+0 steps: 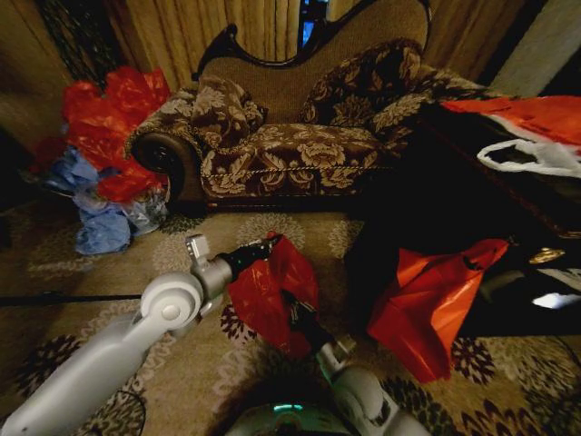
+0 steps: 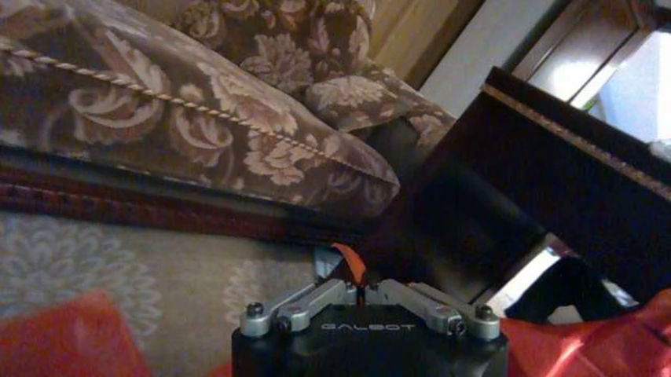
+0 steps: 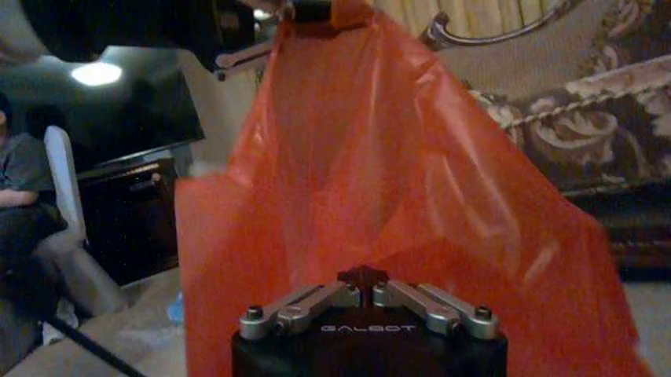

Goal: Place a garbage bag over the trash bin.

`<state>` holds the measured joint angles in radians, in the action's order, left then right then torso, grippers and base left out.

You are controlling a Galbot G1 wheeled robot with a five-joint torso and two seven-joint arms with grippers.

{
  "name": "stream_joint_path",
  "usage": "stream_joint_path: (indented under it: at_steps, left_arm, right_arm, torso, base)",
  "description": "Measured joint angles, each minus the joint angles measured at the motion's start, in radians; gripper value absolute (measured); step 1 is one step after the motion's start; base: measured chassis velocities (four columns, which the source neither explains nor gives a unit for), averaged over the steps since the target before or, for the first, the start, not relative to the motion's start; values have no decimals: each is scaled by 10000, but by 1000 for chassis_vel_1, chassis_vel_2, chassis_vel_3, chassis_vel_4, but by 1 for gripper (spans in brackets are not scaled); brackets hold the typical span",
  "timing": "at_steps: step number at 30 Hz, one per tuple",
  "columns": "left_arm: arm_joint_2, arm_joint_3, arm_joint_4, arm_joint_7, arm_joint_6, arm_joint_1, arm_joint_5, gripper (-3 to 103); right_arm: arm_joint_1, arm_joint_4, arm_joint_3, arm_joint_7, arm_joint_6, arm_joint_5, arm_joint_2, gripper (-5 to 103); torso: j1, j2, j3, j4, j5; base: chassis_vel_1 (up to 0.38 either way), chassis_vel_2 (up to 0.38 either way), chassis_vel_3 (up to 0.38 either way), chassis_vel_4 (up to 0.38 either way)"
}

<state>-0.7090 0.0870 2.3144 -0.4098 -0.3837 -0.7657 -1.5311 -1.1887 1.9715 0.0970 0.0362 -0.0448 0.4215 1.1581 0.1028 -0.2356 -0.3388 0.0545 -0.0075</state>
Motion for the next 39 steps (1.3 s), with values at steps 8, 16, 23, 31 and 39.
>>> stream_joint_path:
  at_steps: [8,16,23,31,39]
  left_arm:
    - [-29,-69,-61,-50,64,119,-215,0]
    - [-91,-99,281,-190,87,123,-458,0]
    - [-184,33,383,-176,278,-32,-503,0]
    - [-691,18,161,-239,487,-119,-657,0]
    - [-942,61,209,-401,505,-137,-723,0]
  right_arm:
    - [1481,-672,301,192,488,622,247,0]
    - [2243,-1646,488,521,564,976,854,0]
    - [3117,-2798,769,738,562,1026,1749,0]
    - [4508,-4413,822,802,462,1003,2536,0]
    - [5259,-5629,754,675,413,906,2997,0]
  torso:
    - [-1,0,0,-2,1]
    - [-1,0,1,0,1]
    - [-1,0,1,-3,0]
    - [0,0,1,-3,-1]
    - [-1,0,1,-1,1]
  base:
    - [0,0,0,0]
    - [0,0,0,0]
    - [0,0,0,0]
    - [0,0,0,0]
    - [0,0,0,0]
